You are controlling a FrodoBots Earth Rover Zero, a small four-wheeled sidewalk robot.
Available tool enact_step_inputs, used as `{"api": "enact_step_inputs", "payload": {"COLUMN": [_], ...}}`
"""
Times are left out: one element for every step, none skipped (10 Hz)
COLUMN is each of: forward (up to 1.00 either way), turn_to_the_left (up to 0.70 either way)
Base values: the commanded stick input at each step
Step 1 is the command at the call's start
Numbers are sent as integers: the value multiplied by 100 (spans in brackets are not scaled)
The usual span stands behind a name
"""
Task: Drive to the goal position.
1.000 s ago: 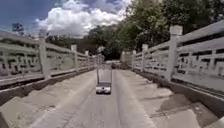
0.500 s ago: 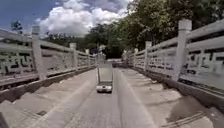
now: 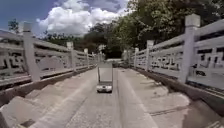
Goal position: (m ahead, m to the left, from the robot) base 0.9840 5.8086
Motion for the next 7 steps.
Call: {"api": "enact_step_inputs", "payload": {"forward": [45, 45, 45, 45, 45, 45, 45], "turn_to_the_left": [0, 0, 0, 0, 0, 0, 15]}}
